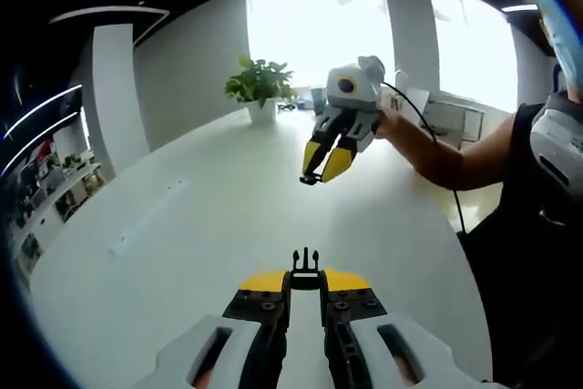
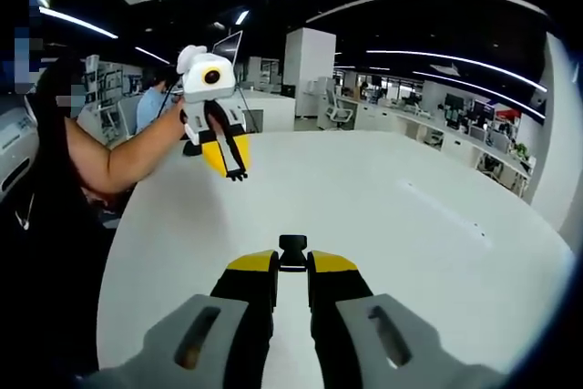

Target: Snap the two parts of the plastic buckle together until the buckle closes and remains connected.

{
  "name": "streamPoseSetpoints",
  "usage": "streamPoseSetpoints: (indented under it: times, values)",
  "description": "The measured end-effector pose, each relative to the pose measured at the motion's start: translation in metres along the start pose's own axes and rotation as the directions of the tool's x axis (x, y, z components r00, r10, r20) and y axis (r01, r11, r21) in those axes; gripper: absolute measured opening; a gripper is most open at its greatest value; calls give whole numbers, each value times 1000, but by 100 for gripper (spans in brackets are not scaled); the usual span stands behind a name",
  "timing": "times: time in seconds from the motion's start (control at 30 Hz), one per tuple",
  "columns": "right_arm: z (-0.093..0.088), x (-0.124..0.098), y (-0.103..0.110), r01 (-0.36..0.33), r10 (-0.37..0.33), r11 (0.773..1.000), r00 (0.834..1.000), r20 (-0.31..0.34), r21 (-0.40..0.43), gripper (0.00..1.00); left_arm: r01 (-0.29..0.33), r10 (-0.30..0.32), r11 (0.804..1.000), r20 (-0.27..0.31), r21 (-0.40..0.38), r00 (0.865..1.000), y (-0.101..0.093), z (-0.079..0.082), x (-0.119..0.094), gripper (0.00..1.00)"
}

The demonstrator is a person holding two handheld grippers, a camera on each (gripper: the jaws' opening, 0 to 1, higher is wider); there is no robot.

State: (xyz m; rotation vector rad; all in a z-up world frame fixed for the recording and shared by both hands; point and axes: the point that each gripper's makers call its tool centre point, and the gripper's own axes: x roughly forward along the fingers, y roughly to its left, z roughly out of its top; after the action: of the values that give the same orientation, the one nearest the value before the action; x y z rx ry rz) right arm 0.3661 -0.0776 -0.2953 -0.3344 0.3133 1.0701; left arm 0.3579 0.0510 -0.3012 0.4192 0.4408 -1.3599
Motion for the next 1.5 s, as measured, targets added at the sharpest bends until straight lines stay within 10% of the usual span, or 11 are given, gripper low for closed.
streamPoseSetpoints:
  times: [1.5]
  values:
    - [-19,14,9,-42,43,999,999,-26,21,13,2,-2,1000,-24,-26,1000,5,-22,3,11]
